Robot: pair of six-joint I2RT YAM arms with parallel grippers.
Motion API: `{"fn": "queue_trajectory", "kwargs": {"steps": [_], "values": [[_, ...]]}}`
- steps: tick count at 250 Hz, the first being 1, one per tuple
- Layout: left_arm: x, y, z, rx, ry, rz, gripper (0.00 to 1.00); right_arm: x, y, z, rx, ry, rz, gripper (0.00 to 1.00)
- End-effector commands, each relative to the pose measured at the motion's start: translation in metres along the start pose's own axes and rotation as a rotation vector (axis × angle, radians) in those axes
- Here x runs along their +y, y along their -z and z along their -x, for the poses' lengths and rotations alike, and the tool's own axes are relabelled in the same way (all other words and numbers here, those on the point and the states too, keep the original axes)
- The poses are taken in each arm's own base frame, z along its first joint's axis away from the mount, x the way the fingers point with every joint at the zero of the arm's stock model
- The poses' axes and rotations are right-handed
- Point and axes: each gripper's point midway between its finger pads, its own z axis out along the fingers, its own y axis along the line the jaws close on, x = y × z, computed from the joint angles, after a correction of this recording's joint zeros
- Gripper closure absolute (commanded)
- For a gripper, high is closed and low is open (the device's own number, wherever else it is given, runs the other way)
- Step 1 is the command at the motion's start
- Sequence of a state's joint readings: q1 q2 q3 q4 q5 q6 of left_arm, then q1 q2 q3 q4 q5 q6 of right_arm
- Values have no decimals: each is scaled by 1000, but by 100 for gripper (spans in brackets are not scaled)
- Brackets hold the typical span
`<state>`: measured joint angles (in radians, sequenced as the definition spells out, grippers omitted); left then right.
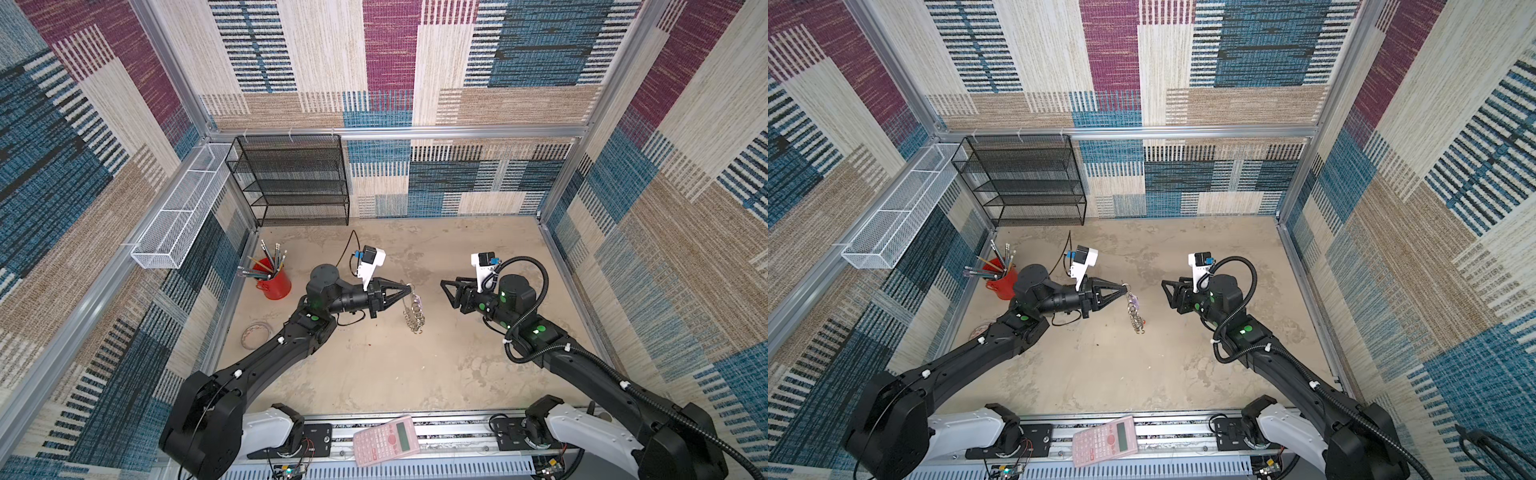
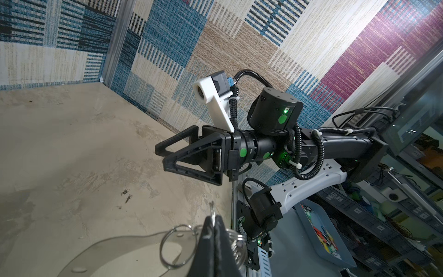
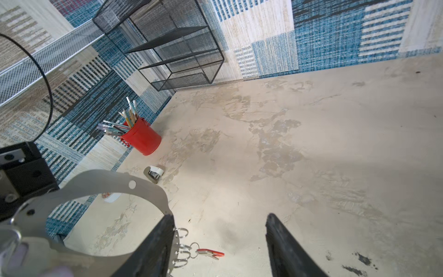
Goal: Attach keys to a key ring
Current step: Place the keyring at the center of the table.
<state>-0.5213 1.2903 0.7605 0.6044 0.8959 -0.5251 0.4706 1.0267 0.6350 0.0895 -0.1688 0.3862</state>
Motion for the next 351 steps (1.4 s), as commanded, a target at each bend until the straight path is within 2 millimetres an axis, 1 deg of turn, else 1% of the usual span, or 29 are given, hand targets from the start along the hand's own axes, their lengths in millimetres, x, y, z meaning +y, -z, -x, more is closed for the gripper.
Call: {"fn": "queue_trajectory", "kwargs": {"steps": [1, 17, 28, 42, 60, 83, 98, 108, 119, 144, 160, 183, 191, 195, 210, 236, 247, 257, 270, 271, 287, 316, 330, 351], "values": [[-4, -17, 11, -21, -38, -38, 100, -19, 0, 3, -15, -51, -89, 26], [-3, -33, 12, -17, -36, -67, 100, -28, 0, 2, -16, -72, -127, 21], [0, -45, 13, -17, -26, -74, 100, -35, 1, 3, -18, -88, -160, 17], [5, -60, 16, -25, -15, -89, 100, -44, 3, 3, -20, -106, -194, 16], [11, -75, 20, -37, 11, -114, 100, -51, 6, 5, -27, -122, -215, 13], [14, -84, 29, -62, 14, -150, 100, -56, 12, 9, -46, -124, -241, 11], [23, -84, 28, -69, 21, -126, 100, -59, 16, 10, -56, -125, -255, 10], [33, -82, 24, -63, 35, -97, 100, -60, 18, 11, -62, -124, -263, 9], [43, -79, 14, -43, 58, -72, 100, -62, 19, 11, -64, -120, -267, 9], [71, -66, -16, 16, 128, 9, 100, -63, 21, 8, -62, -117, -268, 8], [80, -58, -36, 53, 147, 36, 100, -61, 20, 7, -62, -115, -255, 8], [99, -47, -62, 120, 158, 126, 100, -57, 19, 5, -60, -115, -229, 8], [103, -43, -65, 124, 142, 148, 100, -56, 19, 5, -58, -115, -223, 8], [106, -39, -72, 142, 162, 167, 100, -56, 18, 5, -58, -115, -219, 8], [113, -29, -77, 141, 160, 207, 99, -54, 18, 6, -58, -113, -211, 8], [141, -7, -93, 167, 194, 366, 94, -52, 18, 5, -55, -110, -200, 8], [150, 1, -96, 159, 210, 414, 91, -52, 17, 3, -49, -112, -197, 8], [158, 8, -97, 137, 230, 458, 90, -52, 17, 1, -45, -114, -195, 8], [163, 15, -97, 111, 255, 482, 89, -52, 16, -1, -40, -117, -188, 8], [165, 17, -97, 105, 256, 498, 89, -52, 16, -2, -40, -117, -188, 8], [175, 24, -100, 96, 279, 556, 82, -52, 15, -4, -36, -123, -184, 8], [176, 22, -108, 118, 304, 539, 76, -52, 14, -7, -30, -125, -173, 8], [174, 19, -106, 98, 312, 518, 76, -51, 14, -8, -30, -124, -167, 8], [174, 15, -98, 67, 331, 501, 73, -51, 14, -8, -30, -126, -163, 8]]}}
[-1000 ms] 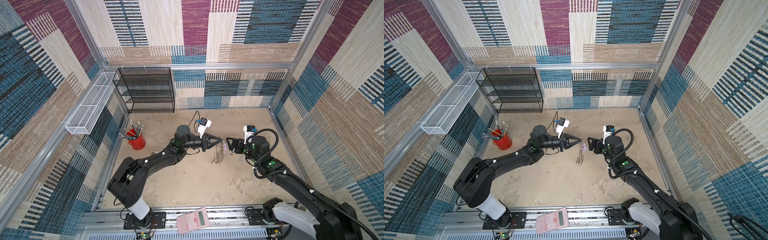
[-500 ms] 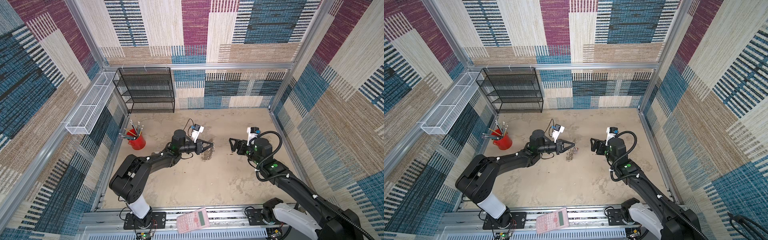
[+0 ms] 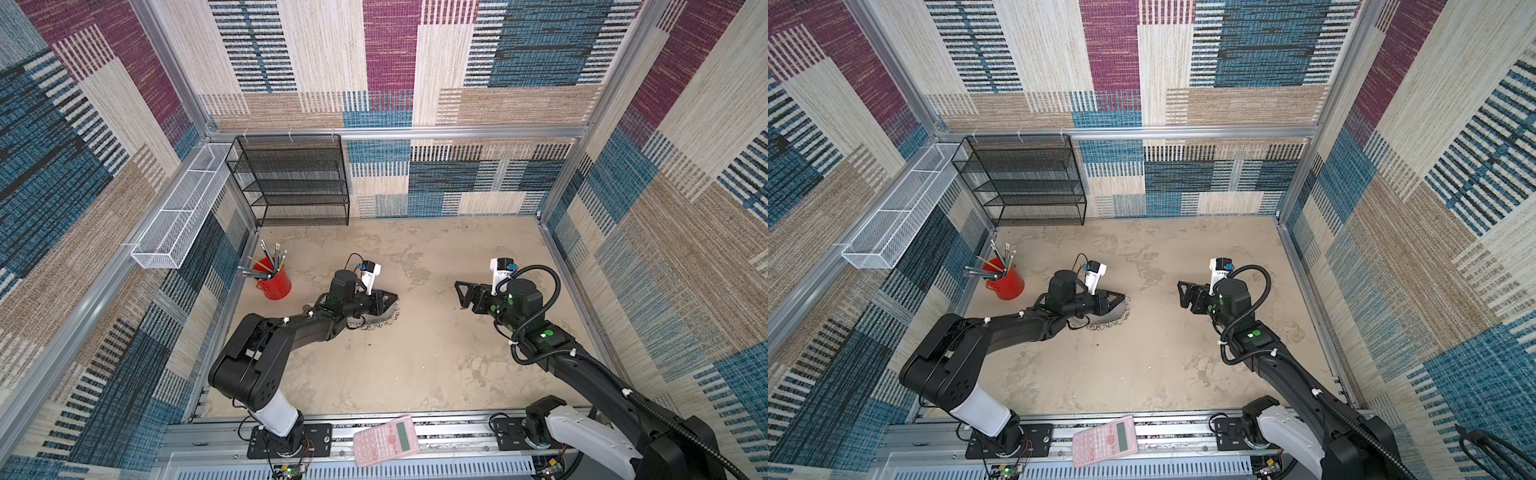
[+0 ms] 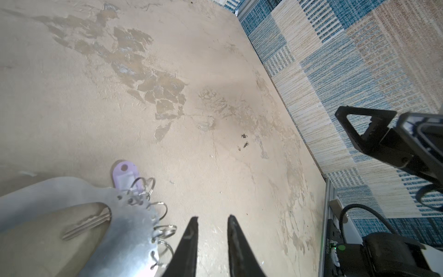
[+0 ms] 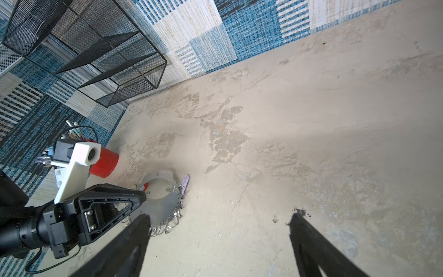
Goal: Attach keys to a key ring
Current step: Place the keyring at the center of the table, then reset both arms
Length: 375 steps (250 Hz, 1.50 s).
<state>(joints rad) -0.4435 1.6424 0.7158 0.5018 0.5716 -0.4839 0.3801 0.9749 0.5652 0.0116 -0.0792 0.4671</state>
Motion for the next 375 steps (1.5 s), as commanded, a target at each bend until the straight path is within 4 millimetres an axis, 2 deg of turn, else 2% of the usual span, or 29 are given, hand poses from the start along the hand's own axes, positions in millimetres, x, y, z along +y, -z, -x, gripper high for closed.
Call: {"fn": "queue_trajectory", "kwargs": {"steps": [1, 27, 52, 78, 113, 148, 166, 190, 203, 222, 231, 249, 262, 290, 314, 334, 358, 375], "values": [[-6, -1, 12, -48, 32, -27, 73, 7, -1, 7, -29, -6, 36, 8], [-22, 6, 21, -73, 40, -78, 69, 6, -2, 5, -26, -3, 33, 6], [-47, 24, 41, -129, -30, -101, 65, 9, -2, 6, -32, 10, 53, 0], [-49, 50, 61, -210, -109, 32, 60, 11, -1, 14, -69, 27, 58, 0], [-24, 102, 79, -333, -189, 347, 42, 18, -1, 30, -124, 84, 70, 0], [7, 155, 81, -462, -208, 619, 1, -5, 4, 57, -247, 78, -85, 0], [22, 174, 81, -477, -198, 740, 0, -20, 11, 72, -328, 71, -178, 0], [49, 187, 78, -498, -170, 900, 1, -33, 20, 84, -430, 92, -254, 0], [65, 191, 76, -518, -155, 966, 1, -34, 24, 85, -496, 123, -231, 0], [86, 191, 75, -510, -167, 1026, 1, -22, 33, 81, -596, 178, -126, 0], [97, 192, 74, -500, -167, 1072, 1, -24, 37, 78, -627, 176, -117, 0], [112, 201, 75, -511, -167, 1158, 1, -30, 36, 78, -627, 170, -140, 0], [116, 207, 80, -556, -182, 1178, 1, -27, 32, 79, -609, 201, -139, 0], [134, 210, 87, -526, -218, 1212, 1, -32, 33, 82, -613, 205, -171, 0], [140, 201, 97, -475, -308, 1191, 1, -43, 35, 81, -628, 197, -199, 0], [154, 199, 93, -414, -308, 1188, 1, -55, 29, 80, -598, 193, -238, 0], [154, 198, 95, -411, -331, 1150, 1, -71, 27, 79, -588, 184, -284, 0], [156, 197, 93, -392, -310, 1132, 1, -89, 24, 78, -577, 156, -328, 0]]}}
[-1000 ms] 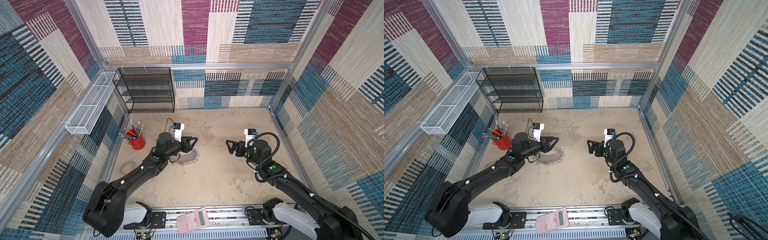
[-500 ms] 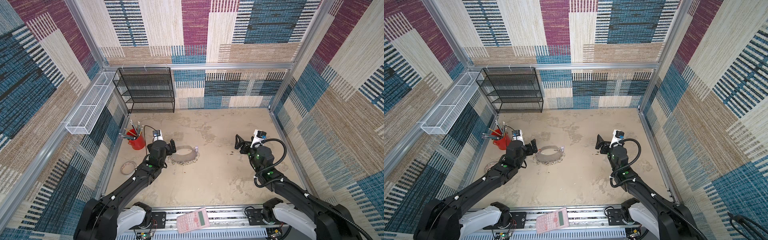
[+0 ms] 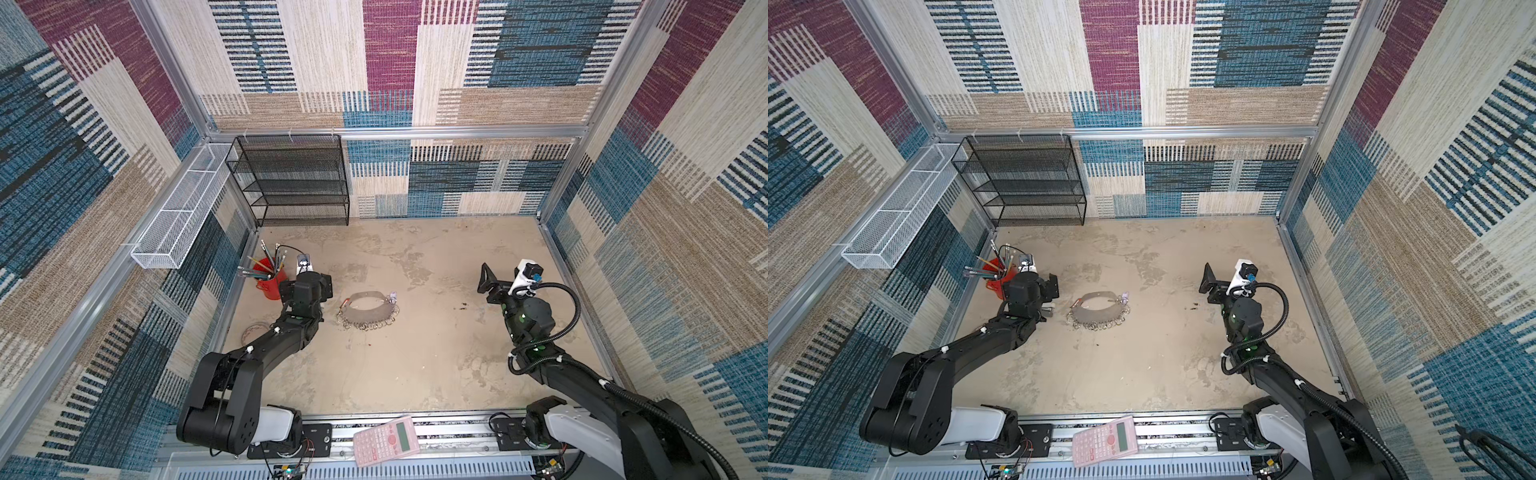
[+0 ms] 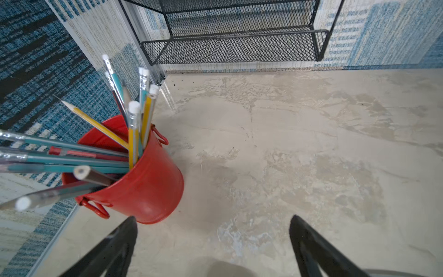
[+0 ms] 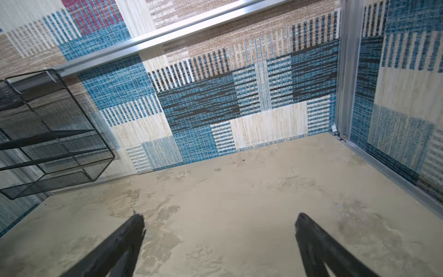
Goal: Attach keys to a key ring
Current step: Reset both arms
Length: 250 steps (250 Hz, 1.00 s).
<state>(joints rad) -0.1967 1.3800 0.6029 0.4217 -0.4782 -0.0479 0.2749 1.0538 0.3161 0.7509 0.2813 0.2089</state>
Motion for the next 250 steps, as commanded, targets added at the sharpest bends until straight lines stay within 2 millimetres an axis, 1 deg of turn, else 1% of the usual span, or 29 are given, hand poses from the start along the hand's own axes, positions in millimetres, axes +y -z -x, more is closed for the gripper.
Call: {"fn": "queue_trajectory", "kwargs": {"steps": [1, 16, 23, 32, 44, 51, 60, 68, 72, 74, 80, 86, 94, 99, 112, 128, 139, 145, 156, 167, 175, 179, 191, 199, 205, 210, 217, 250], "values": [[-11, -1, 6, -11, -30, -83, 1, -19, -6, 1, -16, -20, -64, 0], [-18, 8, -7, 52, -28, -147, 1, -34, -11, -4, 2, -35, -102, 0], [-19, 12, -12, 43, -38, -161, 1, -40, -12, -6, 6, -34, -116, 0], [-14, 11, -21, 19, -19, -139, 1, -44, -14, -6, 4, -25, -128, 0], [-4, 5, -36, 15, -1, -83, 1, -50, -15, -6, 3, -10, -152, 0], [0, 0, -35, 5, -12, -58, 0, -54, -17, -8, 12, -3, -166, 0], [-11, -1, -38, 55, -74, -116, 1, -60, -18, -10, 16, -5, -185, 0], [-16, -4, -30, 5, -125, -134, 0, -67, -19, -12, 20, -8, -206, 0], [-17, -6, -31, -11, -143, -138, 1, -70, -20, -13, 20, -9, -216, 0], [-18, -6, -27, -35, -144, -137, 1, -72, -20, -13, 21, -9, -222, 0], [-18, -7, -25, -58, -150, -137, 1, -77, -20, -14, 19, -7, -238, 0], [-16, -8, -26, -66, -140, -128, 1, -81, -19, -15, 14, 1, -253, 0], [-11, -12, -33, -48, -117, -118, 1, -87, -18, -15, 2, 18, -273, 0], [-8, -14, -32, -66, -99, -114, 1, -90, -17, -16, -4, 27, -285, 0], [4, -12, -35, -80, -29, -114, 1, -95, -18, -17, 10, 43, -298, 0], [11, -14, -50, -67, 29, -141, 1, -99, -17, -12, -17, 65, -307, 0], [16, -16, -45, -135, 53, -128, 2, -101, -18, -11, -15, 77, -309, 0], [17, -16, -47, -109, 59, -131, 1, -104, -18, -11, -19, 85, -312, 1], [18, -18, -53, -33, 63, -129, 4, -107, -18, -13, -23, 101, -310, 0], [20, -24, -50, -46, 65, -112, 5, -115, -19, -21, -2, 97, -330, 0], [23, -27, -48, -61, 69, -91, 3, -120, -18, -27, 12, 83, -338, 0], [24, -27, -49, -49, 74, -87, 1, -121, -18, -29, 14, 79, -330, 0], [24, -26, -52, -13, 77, -94, 1, -121, -16, -32, -8, 74, -296, 0], [24, -27, -51, -19, 78, -92, 1, -121, -13, -33, -27, 75, -282, 0], [25, -27, -50, -38, 79, -90, 1, -122, -14, -38, -8, 72, -280, 0], [26, -27, -49, -51, 81, -85, 1, -122, -16, -38, -7, 75, -274, 0], [29, -26, -50, -49, 93, -67, 1, -118, -19, -40, 8, 84, -255, 0], [29, -27, -50, -43, 92, -68, 1, -100, -32, -47, 51, 139, -144, 0]]}}
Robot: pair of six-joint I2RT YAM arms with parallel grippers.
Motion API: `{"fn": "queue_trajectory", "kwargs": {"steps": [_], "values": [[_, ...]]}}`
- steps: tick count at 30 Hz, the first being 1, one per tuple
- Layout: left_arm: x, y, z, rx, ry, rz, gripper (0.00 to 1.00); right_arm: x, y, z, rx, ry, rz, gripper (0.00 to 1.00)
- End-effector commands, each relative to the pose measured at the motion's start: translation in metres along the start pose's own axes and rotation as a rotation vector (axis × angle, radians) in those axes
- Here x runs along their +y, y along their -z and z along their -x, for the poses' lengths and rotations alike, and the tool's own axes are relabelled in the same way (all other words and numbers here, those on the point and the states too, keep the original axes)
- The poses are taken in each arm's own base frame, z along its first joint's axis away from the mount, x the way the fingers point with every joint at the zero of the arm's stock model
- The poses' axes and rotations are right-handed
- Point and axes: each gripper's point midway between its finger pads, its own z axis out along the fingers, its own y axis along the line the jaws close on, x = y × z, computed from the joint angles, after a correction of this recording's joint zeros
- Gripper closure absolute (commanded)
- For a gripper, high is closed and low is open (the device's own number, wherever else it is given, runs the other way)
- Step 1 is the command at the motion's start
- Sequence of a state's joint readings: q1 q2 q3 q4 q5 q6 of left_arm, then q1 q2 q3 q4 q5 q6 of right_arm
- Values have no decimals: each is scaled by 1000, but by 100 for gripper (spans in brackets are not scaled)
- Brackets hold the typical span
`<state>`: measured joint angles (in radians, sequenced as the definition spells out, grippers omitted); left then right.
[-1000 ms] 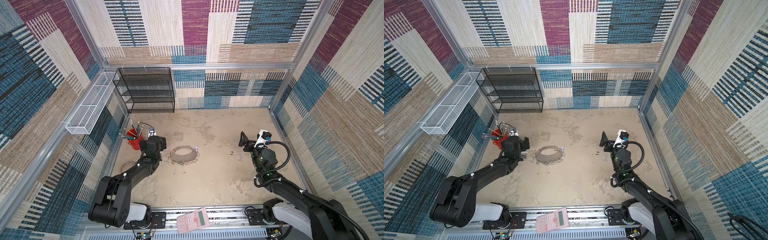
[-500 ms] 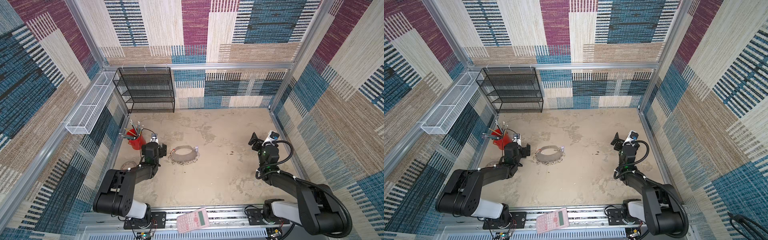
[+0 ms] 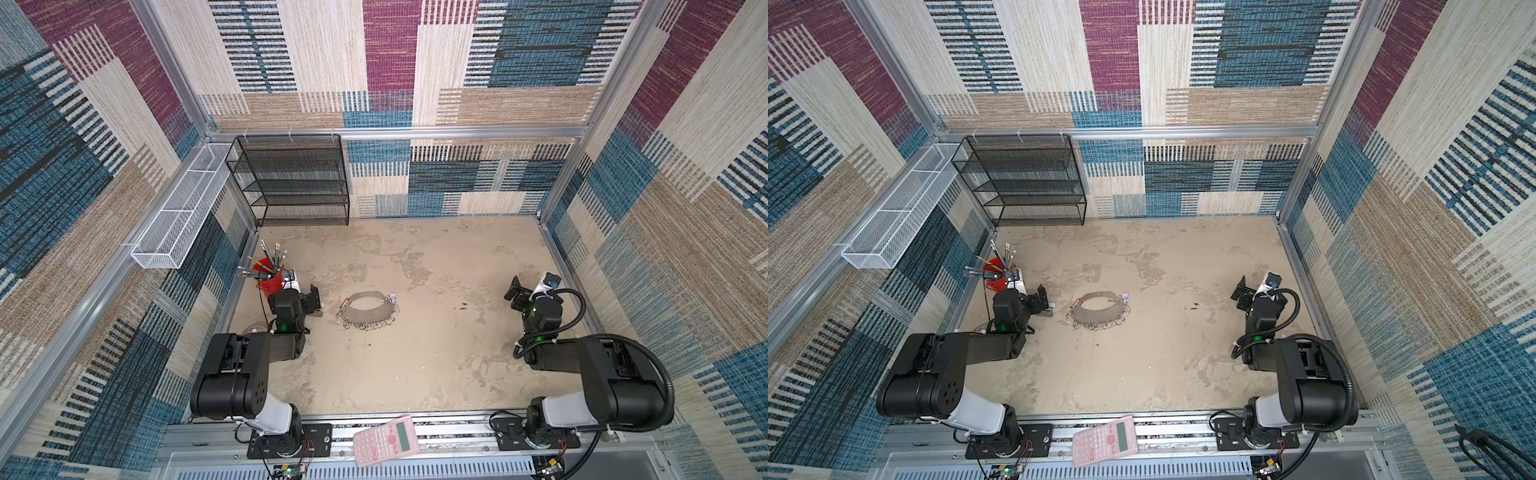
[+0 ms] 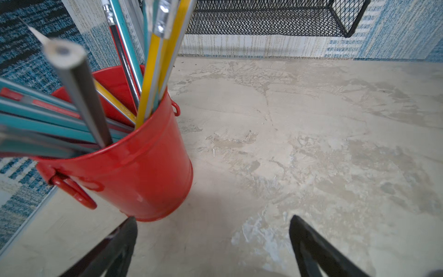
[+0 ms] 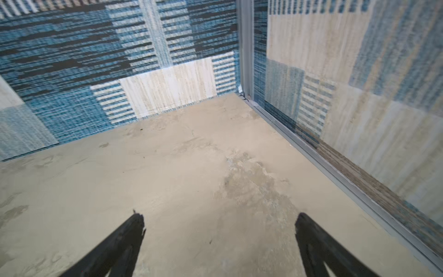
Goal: Attach keys to a key ring
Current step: Reset both arms
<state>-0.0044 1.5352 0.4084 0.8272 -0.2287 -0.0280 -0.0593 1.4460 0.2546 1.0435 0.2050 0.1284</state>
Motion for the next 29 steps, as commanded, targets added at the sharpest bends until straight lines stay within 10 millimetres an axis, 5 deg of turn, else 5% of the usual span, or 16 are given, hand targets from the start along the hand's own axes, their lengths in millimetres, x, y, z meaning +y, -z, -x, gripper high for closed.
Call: {"fn": "queue_trajectory", "kwargs": {"steps": [1, 6, 7, 10, 26, 29], "values": [[1, 0, 4, -20, 21, 5, 1, 26, -3, 18, -62, 43, 138, 0], [1, 0, 5, -24, 22, 5, 1, 39, 33, 8, -149, 86, 273, 0], [1, 0, 6, -25, 22, 5, 1, 39, 45, 24, -254, 69, 284, 0], [1, 0, 6, -27, 21, 3, 1, 42, 19, 13, -143, 83, 266, 0], [-3, -1, 5, -20, 7, -10, 1, 56, 18, 6, -114, 122, 335, 0], [-36, 4, 4, -25, -73, -198, 1, 57, 18, 7, -117, 122, 337, 0]]}}
